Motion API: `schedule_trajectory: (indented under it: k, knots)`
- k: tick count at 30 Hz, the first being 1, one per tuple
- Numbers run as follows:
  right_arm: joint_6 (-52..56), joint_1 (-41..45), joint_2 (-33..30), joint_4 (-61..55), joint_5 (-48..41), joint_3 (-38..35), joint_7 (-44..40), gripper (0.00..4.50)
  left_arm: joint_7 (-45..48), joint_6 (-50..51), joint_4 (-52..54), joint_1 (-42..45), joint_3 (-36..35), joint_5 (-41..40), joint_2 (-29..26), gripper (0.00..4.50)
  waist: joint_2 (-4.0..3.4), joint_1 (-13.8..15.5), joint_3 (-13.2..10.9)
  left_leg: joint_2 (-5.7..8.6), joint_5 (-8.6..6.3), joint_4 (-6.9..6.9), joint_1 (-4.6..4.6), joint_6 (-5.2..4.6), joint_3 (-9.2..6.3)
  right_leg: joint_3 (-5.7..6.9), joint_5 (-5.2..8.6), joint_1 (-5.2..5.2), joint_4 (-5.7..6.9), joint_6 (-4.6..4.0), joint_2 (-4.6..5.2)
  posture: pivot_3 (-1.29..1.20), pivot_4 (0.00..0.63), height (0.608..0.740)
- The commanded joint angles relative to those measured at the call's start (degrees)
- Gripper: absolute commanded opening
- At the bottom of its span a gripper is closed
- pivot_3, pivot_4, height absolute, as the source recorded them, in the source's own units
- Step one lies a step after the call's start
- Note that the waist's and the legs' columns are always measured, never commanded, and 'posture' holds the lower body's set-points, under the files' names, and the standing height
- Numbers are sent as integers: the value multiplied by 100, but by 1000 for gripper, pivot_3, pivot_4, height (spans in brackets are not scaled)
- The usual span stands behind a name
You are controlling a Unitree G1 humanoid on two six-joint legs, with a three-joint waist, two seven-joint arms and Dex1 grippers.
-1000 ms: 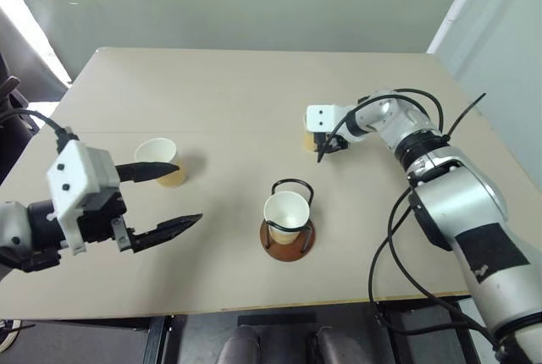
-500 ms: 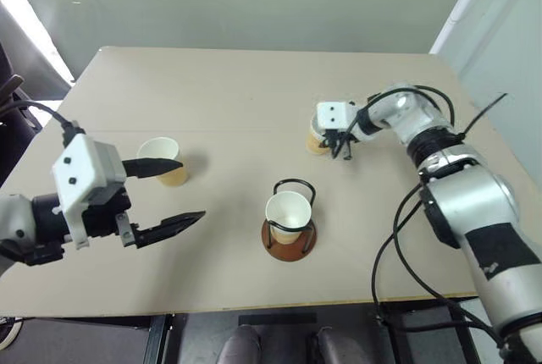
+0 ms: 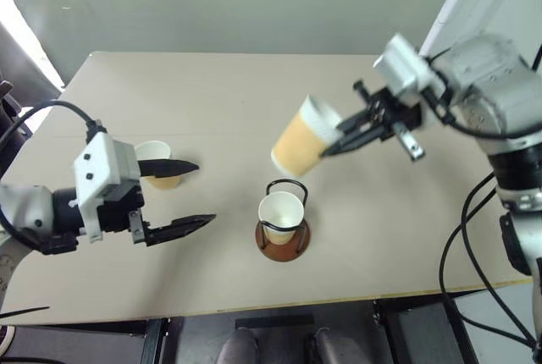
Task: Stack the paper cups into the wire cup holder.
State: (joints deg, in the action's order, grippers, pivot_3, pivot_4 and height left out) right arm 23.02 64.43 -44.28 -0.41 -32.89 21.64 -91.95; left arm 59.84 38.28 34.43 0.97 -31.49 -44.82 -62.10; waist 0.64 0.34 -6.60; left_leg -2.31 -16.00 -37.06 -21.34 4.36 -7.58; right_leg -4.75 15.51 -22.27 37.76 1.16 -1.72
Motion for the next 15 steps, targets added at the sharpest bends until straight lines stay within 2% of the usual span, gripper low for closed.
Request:
schedule_trajectory:
  k: [1,4,15]
  knots:
    - [-18,-62,62,-365,422,-63,182,71,67,-164,-55,82,16,93,-74,4500,1,-14,-1,-16,-4,0,8,-9,-2,-6,2,-4,15,-3,0,0,150,740]
    - [-10,-203,157,-490,602,-93,227,71,21,-159,-25,116,77,84,-61,4500,3,-20,1,-34,-40,0,29,-73,-5,-6,5,3,25,-9,-1,0,150,740]
    - [-168,-492,427,-663,1187,-13,253,71,-77,-90,65,27,27,93,-16,4500,3,-14,1,-40,-20,4,20,-24,-6,-7,8,-7,13,-13,-10,0,150,740]
